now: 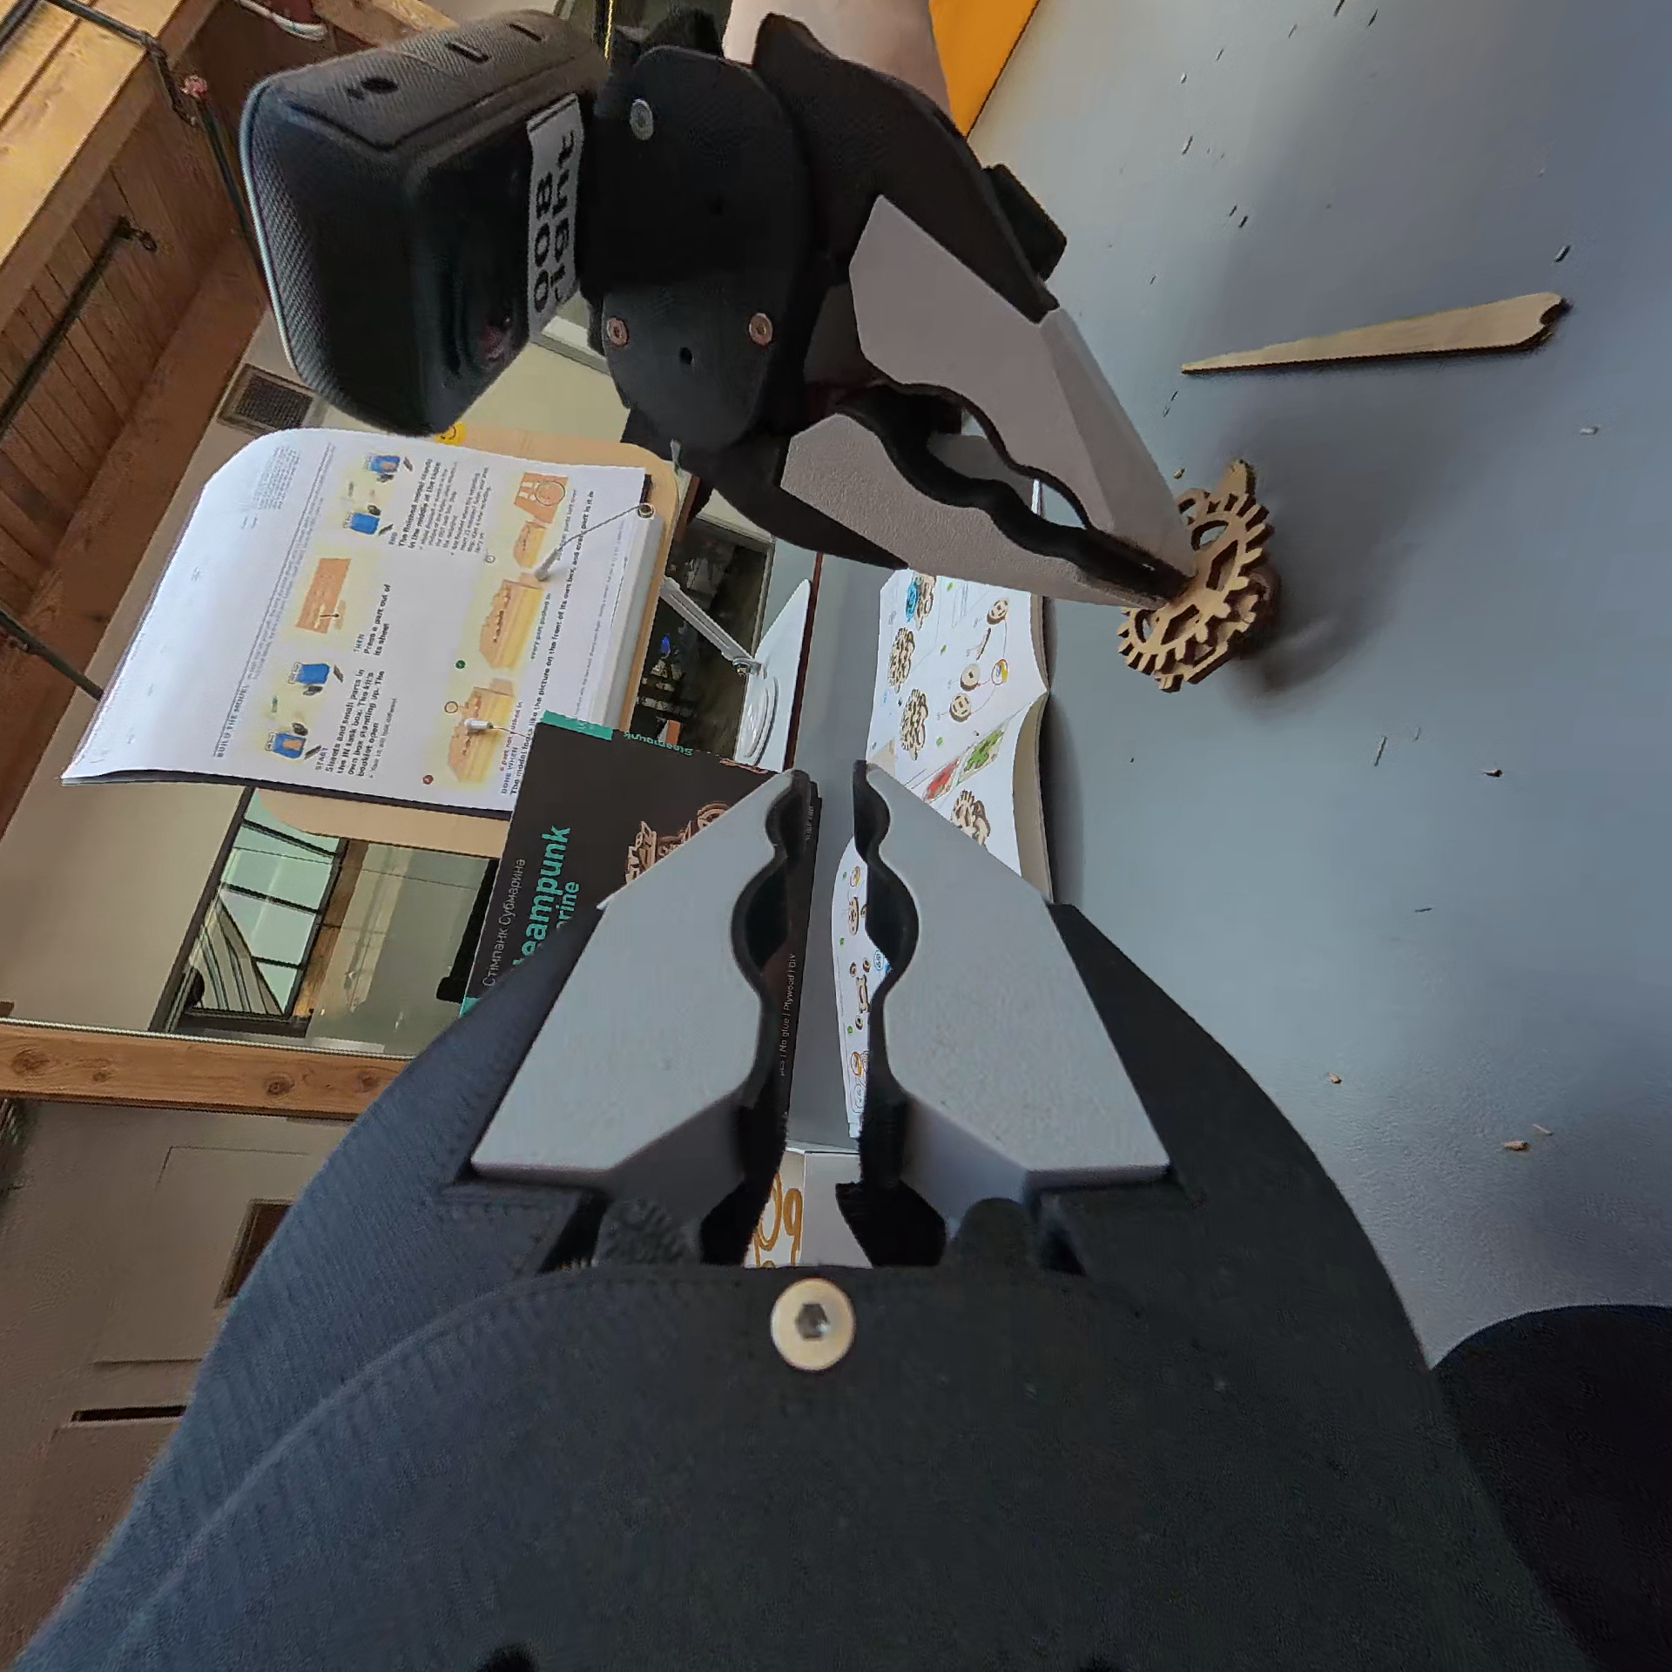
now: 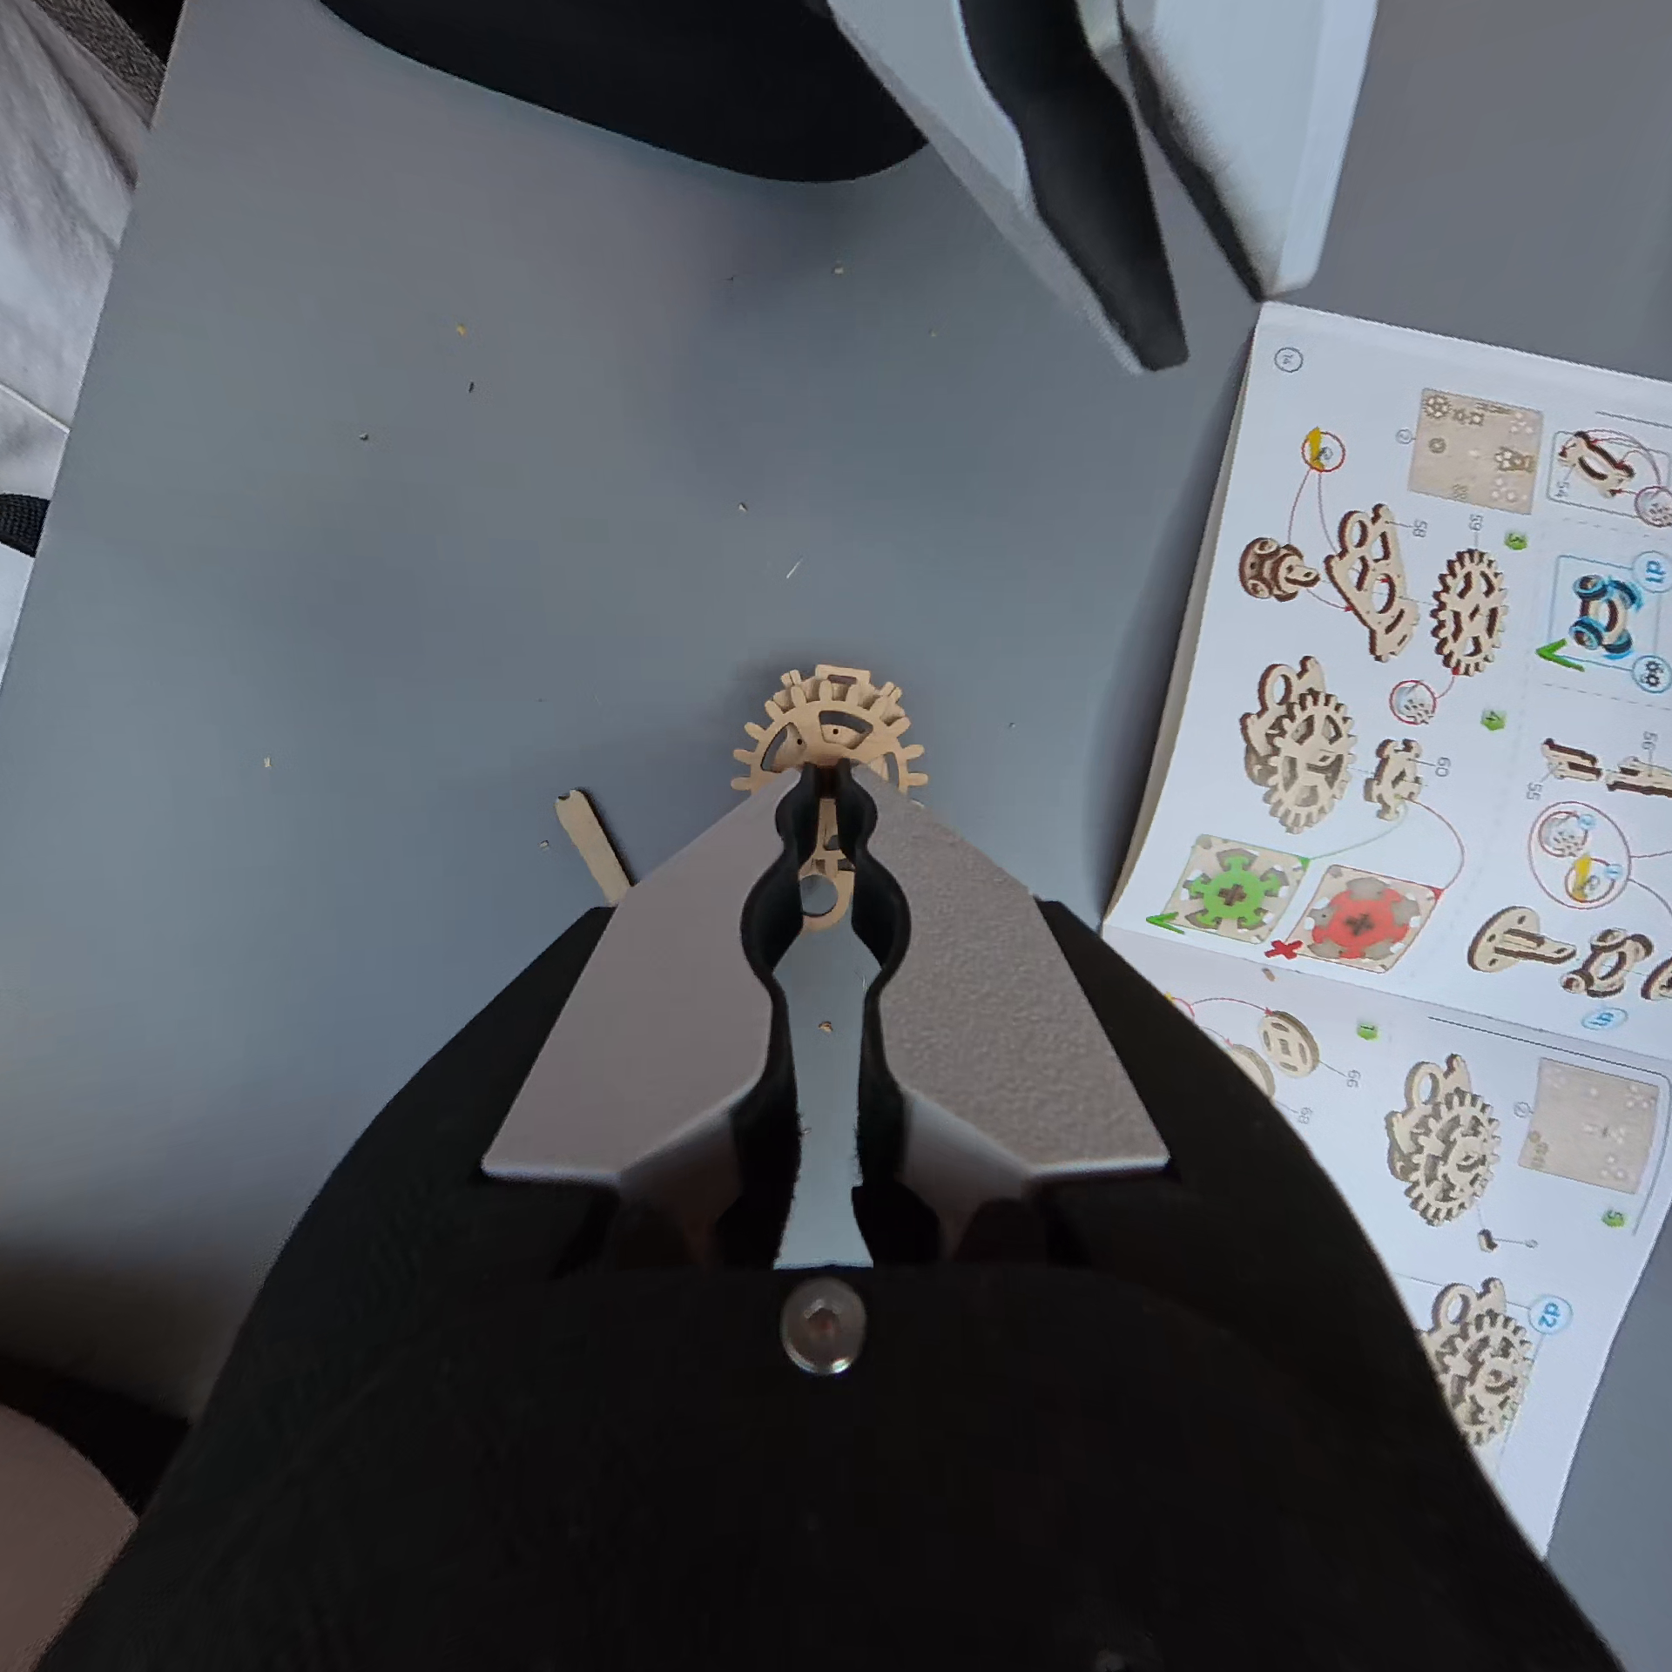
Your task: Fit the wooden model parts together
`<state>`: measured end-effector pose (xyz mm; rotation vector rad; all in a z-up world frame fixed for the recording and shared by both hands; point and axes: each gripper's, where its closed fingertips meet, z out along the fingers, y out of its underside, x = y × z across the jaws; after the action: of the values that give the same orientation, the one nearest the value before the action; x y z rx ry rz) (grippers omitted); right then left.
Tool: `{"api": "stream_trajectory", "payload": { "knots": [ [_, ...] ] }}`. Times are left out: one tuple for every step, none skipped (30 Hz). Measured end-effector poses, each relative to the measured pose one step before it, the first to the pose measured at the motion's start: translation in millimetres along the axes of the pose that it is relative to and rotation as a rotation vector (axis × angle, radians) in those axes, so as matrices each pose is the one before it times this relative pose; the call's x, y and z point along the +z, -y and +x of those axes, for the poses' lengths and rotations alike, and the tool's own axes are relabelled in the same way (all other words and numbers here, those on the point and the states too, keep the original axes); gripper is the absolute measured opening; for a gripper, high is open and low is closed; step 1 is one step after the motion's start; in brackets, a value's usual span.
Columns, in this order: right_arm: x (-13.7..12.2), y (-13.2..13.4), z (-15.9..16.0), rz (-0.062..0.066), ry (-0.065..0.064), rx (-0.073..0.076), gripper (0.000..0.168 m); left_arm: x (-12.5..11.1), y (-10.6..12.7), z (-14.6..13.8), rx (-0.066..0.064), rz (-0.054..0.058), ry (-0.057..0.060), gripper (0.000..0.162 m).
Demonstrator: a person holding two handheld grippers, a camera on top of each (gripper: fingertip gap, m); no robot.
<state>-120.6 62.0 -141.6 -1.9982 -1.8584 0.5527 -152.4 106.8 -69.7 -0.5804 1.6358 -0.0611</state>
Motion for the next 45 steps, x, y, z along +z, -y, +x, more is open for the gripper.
{"api": "stream_trajectory", "payload": {
  "knots": [
    [-1.05,-2.06,0.43,-0.0048,0.0067,0.0133,0.003,-0.03,0.01,-0.35,-0.0001,-0.0002,0.0019,0.007],
    [-1.01,-2.38,0.81,-0.0092,-0.0006,0.0038,0.003,0.15,-0.22,0.15,-0.0003,-0.0012,-0.0006,0.007],
    [-0.64,-1.7,0.47,-0.008,-0.0043,-0.006,0.003,0.45,-0.3,0.73,-0.0001,-0.0025,-0.0027,0.006],
    [0.11,0.08,-0.19,0.0008,-0.0032,-0.0109,0.003,0.35,-0.34,0.54,0.0024,-0.0027,-0.001,0.006],
    [0.17,0.22,0.09,-0.0018,-0.0033,-0.0066,0.003,0.27,-0.12,0.46,0.0037,-0.0019,0.0002,0.006],
    [0.05,-0.01,-0.03,-0.0076,-0.0016,0.0027,0.003,0.09,0.09,0.16,0.0026,-0.0009,0.0003,0.006],
    [-0.06,-0.51,-0.09,-0.015,-0.0038,-0.0013,0.003,-0.08,0.21,-0.34,0.0007,0.0,0.002,0.005],
    [0.14,0.28,-0.07,-0.0157,-0.0088,-0.0137,0.002,-0.26,0.43,-1.05,-0.0011,0.0019,0.0052,0.005],
    [0.22,0.61,-0.23,-0.0172,-0.0137,-0.0204,0.002,-0.55,0.51,-1.41,-0.002,0.0024,0.0063,0.004],
    [0.05,0.2,0.67,-0.0203,-0.021,-0.0208,0.002,-0.36,-0.16,-1.31,-0.0016,-0.0007,0.0041,0.004],
    [-0.9,-1.24,2.65,-0.0289,-0.0316,-0.0162,0.002,-0.36,-0.52,-1.16,-0.0001,-0.0027,0.0043,0.004],
    [-2.08,-0.59,0.11,-0.0205,-0.0126,-0.0059,0.002,-0.49,-0.18,-1.13,0.0009,-0.001,0.0041,0.004],
    [-2.59,0.82,-0.99,-0.0088,-0.0018,0.003,0.002,-0.38,0.27,-0.91,0.0013,0.0004,0.0038,0.004],
    [-1.33,0.98,0.64,-0.0029,-0.0098,0.0016,0.002,-0.17,0.52,-0.62,0.0009,0.0002,0.0024,0.004],
    [1.99,-1.9,0.32,-0.0177,-0.0028,0.0036,0.002,-0.09,0.69,-0.15,0.0004,0.0013,0.0009,0.004],
    [3.29,-5.45,-0.85,-0.0401,0.0094,0.0059,0.003,0.02,0.99,0.09,0.0003,0.0031,0.0002,0.004],
    [-1.05,5.11,-0.79,0.0264,0.0077,0.008,0.002,0.14,0.8,0.22,0.0008,0.0026,0.0001,0.004],
    [-0.63,-3.92,0.45,-0.032,-0.0108,-0.0016,0.002,0.12,0.1,0.27,0.0018,-0.0005,-0.001,0.004],
    [-1.17,-4.0,0.57,-0.0321,-0.0174,-0.0095,0.002,0.03,-0.31,-0.1,0.0019,-0.0025,0.0005,0.004],
    [-0.65,1.18,-0.26,0.0041,-0.0062,-0.0056,0.002,-0.13,-0.49,-0.55,0.0002,-0.0017,0.0024,0.004],
    [1.92,1.31,-0.72,0.0054,0.0095,0.0088,0.002,0.0,-0.65,-0.68,-0.0024,-0.0019,0.0018,0.004],
    [1.01,2.05,-0.19,0.0091,0.0134,0.0154,0.002,-0.05,-0.92,-0.54,-0.0054,-0.0023,0.0002,0.004],
    [-0.63,-0.87,0.81,-0.0075,-0.0025,0.0022,0.002,0.03,-1.03,-0.51,-0.005,-0.002,0.0008,0.004],
    [-2.22,-3.38,1.59,-0.0224,-0.0208,-0.0104,0.002,-0.08,-1.46,-0.89,-0.0031,-0.0033,0.0026,0.004],
    [-2.86,1.14,0.56,0.0089,-0.0133,-0.0071,0.002,-0.22,-1.93,-1.63,-0.005,-0.0059,0.0054,0.004],
    [0.14,3.55,-0.13,0.024,0.0044,0.0074,0.002,-0.35,-1.79,-2.53,-0.0123,-0.0041,0.0084,0.004],
    [4.99,-2.93,-1.65,-0.0172,0.0242,0.0158,0.002,-0.56,-1.67,-3.2,-0.0202,-0.0008,0.0093,0.004],
    [-0.28,2.0,0.16,0.0124,0.0121,0.0169,0.002,-0.91,-2.36,-4.16,-0.023,-0.0021,0.0119,0.004],
    [-2.63,1.1,-0.9,0.0049,0.0018,-0.0017,0.002,-1.25,-3.6,-5.55,-0.0219,-0.0061,0.0176,0.004],
    [-2.64,-1.48,2.83,-0.0123,-0.0314,-0.0117,0.002,-1.46,-4.29,-6.53,-0.024,-0.007,0.0214,0.003],
    [0.19,-0.49,2.89,-0.0041,-0.0254,-0.0072,0.002,-1.59,-4.43,-8.12,-0.0331,-0.0049,0.0285,0.003],
    [4.88,-3.28,-0.91,-0.0205,0.0126,0.0082,0.002,-1.3,-5.06,-10.11,-0.046,-0.0074,0.0388,0.002],
    [0.56,2.33,-0.38,0.0114,0.0142,0.0173,0.003,-0.55,-5.8,-10.57,-0.0572,-0.0131,0.039,0.001],
    [-2.73,3.23,-1.37,0.0149,0.0089,0.0012,0.002,-0.07,-5.52,-8.59,-0.0612,-0.0132,0.0276,0.001],
    [-4.0,2.13,1.04,0.0048,-0.02,-0.0112,0.002,0.22,-4.59,-6.66,-0.0572,-0.0093,0.0182,0.001],
    [-4.48,4.86,3.0,0.018,-0.0332,-0.0066,0.002,0.43,-4.19,-6.08,-0.0488,-0.0109,0.0194,0.001],
    [-3.33,6.42,2.96,0.0183,-0.0257,0.0118,0.002,0.78,-4.38,-5.78,-0.0394,-0.0166,0.0231,0.001],
    [-1.29,6.85,0.35,0.0128,-0.0069,0.0198,0.002,1.05,-4.13,-4.54,-0.0323,-0.0195,0.019,0.001],
    [0.52,5.75,0.55,0.0005,-0.0106,0.0222,0.002,1.12,-3.26,-2.59,-0.0287,-0.0162,0.0092,0.001],
    [1.91,4.89,1.77,-0.0064,-0.0198,0.021,0.002,0.92,-2.26,-1.41,-0.0271,-0.0109,0.0041,0.001],
    [3.04,4.29,-1.34,-0.0043,-0.0003,0.0195,0.002,0.85,-1.74,-0.94,-0.0256,-0.0087,0.0009,0.001],
    [3.52,0.72,-4.64,-0.0192,0.0234,0.0215,0.002,0.66,-1.37,-0.3,-0.022,-0.0081,-0.0037,0.001],
    [3.4,-1.09,-1.83,-0.024,0.0077,0.0167,0.002,0.47,-1.4,-1.06,-0.0186,-0.0079,0.0014,0.001],
    [2.78,-1.46,2.63,-0.0177,-0.0162,0.0174,0.003,0.2,-0.79,-1.48,-0.0179,-0.0059,0.0032,0.002],
    [2.46,-1.82,1.24,-0.0163,-0.0026,0.0182,0.003,-0.16,0.27,-0.56,-0.0196,0.0018,-0.0047,0.002]
  ]
}}
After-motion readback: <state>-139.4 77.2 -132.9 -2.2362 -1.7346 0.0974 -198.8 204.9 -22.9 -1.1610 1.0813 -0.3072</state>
